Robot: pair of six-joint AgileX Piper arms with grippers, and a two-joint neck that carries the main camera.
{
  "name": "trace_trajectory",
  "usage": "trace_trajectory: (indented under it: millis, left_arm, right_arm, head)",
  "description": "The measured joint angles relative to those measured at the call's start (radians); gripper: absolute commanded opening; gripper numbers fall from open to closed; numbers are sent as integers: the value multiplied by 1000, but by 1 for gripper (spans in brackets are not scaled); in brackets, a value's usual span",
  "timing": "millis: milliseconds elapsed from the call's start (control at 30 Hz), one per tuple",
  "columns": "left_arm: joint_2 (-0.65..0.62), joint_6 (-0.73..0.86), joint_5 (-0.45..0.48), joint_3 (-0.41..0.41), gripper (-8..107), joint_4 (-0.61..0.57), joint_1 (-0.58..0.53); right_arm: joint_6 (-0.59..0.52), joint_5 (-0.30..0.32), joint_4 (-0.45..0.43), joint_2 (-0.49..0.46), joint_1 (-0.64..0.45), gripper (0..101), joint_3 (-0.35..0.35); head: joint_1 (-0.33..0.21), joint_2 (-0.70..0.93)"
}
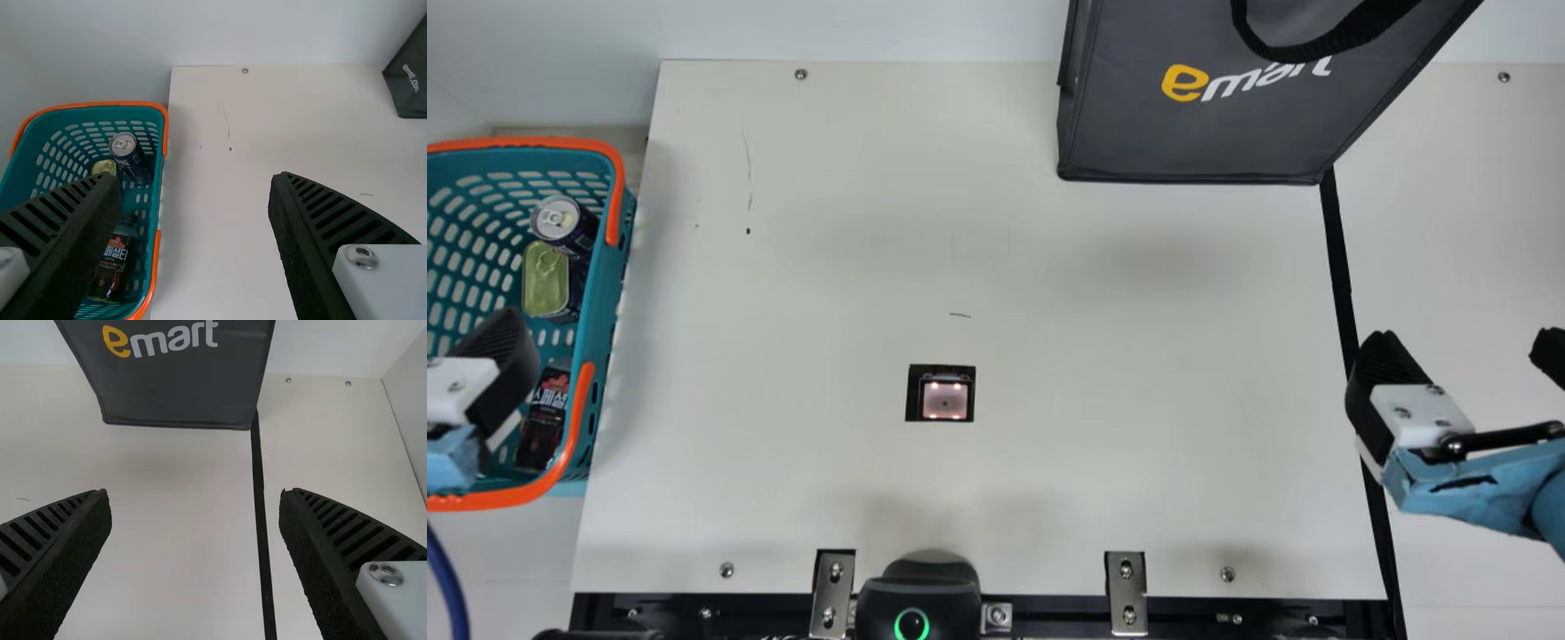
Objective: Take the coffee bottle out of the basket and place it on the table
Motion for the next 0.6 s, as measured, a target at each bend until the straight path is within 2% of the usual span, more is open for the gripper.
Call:
trace_trajectory:
  millis: [133,600]
  left_arm:
    - [0,0,0,0,90,0,0]
    - [0,0,0,0,90,0,0]
  right_arm:
    - [0,0,0,0,0,91,0]
    - [0,0,0,0,0,91,0]
  head:
    - [0,31]
    - [0,337]
